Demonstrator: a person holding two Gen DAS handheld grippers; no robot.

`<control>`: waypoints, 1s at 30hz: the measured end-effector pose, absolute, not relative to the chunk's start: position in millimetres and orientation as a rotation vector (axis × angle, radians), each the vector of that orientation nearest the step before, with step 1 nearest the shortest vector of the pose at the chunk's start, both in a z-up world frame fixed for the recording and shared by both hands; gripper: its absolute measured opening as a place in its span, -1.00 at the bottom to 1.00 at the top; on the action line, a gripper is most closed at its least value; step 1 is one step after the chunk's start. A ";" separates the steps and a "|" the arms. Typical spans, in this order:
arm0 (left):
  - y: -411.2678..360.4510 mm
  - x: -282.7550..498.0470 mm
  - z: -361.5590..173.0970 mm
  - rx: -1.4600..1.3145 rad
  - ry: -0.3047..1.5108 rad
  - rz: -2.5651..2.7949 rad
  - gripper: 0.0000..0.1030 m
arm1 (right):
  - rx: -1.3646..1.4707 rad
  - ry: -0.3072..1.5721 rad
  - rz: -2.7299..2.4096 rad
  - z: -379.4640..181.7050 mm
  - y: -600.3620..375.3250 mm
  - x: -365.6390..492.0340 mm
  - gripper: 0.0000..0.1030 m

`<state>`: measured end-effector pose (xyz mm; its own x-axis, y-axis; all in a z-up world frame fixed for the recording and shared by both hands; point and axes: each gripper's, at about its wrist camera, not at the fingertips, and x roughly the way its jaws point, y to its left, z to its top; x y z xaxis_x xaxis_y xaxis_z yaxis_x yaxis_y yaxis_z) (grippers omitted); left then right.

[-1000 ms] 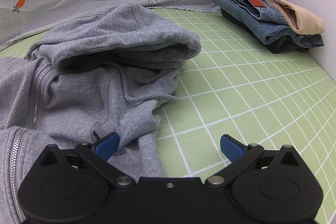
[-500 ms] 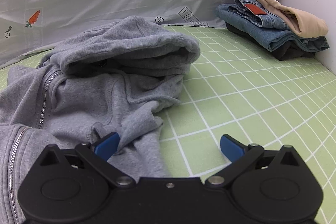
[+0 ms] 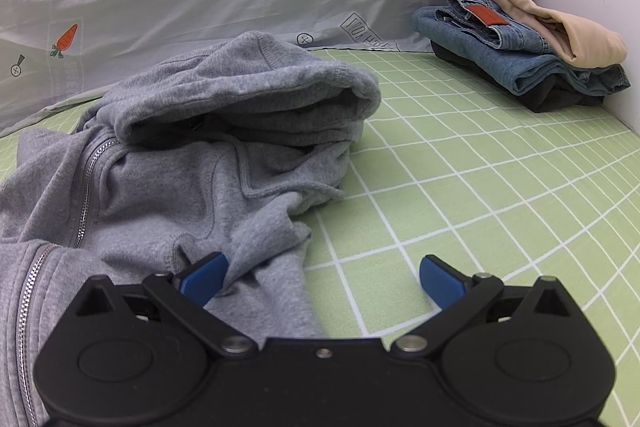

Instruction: Fold clothes

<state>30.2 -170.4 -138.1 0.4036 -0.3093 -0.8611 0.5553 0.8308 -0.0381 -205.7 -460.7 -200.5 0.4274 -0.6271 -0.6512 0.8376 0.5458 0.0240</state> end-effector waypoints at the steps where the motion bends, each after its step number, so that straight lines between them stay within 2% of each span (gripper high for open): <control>1: -164.1 34.5 -134.6 0.212 1.038 -0.553 -0.80 | 0.372 0.637 -0.942 -200.5 -460.8 -205.7 1.00; 4: -149.0 40.5 -116.6 0.095 1.045 -0.553 -0.82 | 0.372 0.637 -0.943 -200.6 -461.0 -205.6 1.00; 9: -127.1 44.2 -57.9 -0.055 0.941 -0.570 -0.86 | 0.367 0.636 -0.952 -200.6 -460.6 -204.7 1.00; 14: -95.8 63.9 -21.4 -0.119 0.822 -0.469 -0.86 | 0.361 0.634 -0.959 -200.7 -459.3 -204.2 1.00; 24: -14.3 122.7 -38.4 -0.145 0.825 -0.262 -0.86 | 0.303 0.643 -0.990 -199.6 -451.5 -198.4 1.00; 30: 19.3 142.1 -59.6 -0.133 0.840 -0.167 -0.86 | 0.141 0.682 -1.055 -198.3 -434.3 -181.7 1.00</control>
